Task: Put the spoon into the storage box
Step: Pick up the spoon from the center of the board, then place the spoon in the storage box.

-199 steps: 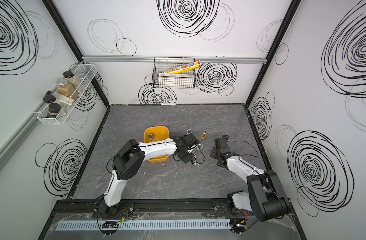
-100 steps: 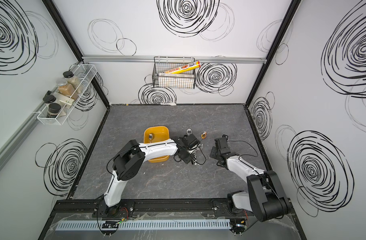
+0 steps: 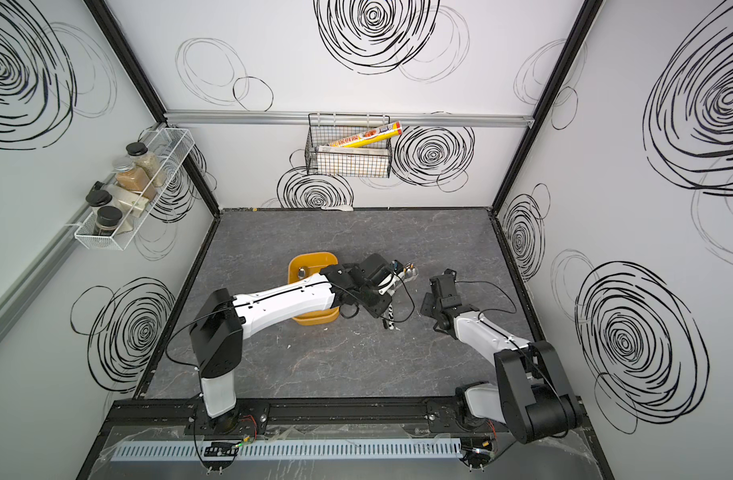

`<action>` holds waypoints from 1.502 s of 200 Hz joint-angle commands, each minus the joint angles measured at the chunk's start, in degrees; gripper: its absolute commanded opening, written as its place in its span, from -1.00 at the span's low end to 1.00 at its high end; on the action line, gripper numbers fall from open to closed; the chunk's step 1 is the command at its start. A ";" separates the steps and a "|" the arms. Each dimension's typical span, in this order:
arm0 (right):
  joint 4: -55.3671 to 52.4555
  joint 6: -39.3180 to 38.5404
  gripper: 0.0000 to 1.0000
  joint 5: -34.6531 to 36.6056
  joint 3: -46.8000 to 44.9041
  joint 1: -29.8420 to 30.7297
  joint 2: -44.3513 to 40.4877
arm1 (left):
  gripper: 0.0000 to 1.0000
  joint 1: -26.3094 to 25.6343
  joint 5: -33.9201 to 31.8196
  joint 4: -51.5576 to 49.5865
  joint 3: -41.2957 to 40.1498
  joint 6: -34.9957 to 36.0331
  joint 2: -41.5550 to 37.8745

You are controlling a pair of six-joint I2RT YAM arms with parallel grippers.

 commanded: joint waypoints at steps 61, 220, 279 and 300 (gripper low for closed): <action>0.16 -0.82 -0.60 -1.50 0.33 -0.09 -1.47 | -1.00 21.51 -7.03 6.85 -24.55 -25.98 -26.26; 0.22 -1.15 -0.58 -3.87 0.19 -0.08 -0.47 | -1.00 22.56 -10.29 9.74 -27.30 -28.33 -7.11; 0.26 -1.34 -0.58 -4.91 0.45 -0.07 0.33 | -1.00 22.48 -12.76 10.23 -26.40 -28.88 -3.76; 0.48 -1.25 -0.57 -4.89 0.19 -0.06 0.13 | -1.00 22.64 -12.05 11.23 -26.42 -28.05 -2.68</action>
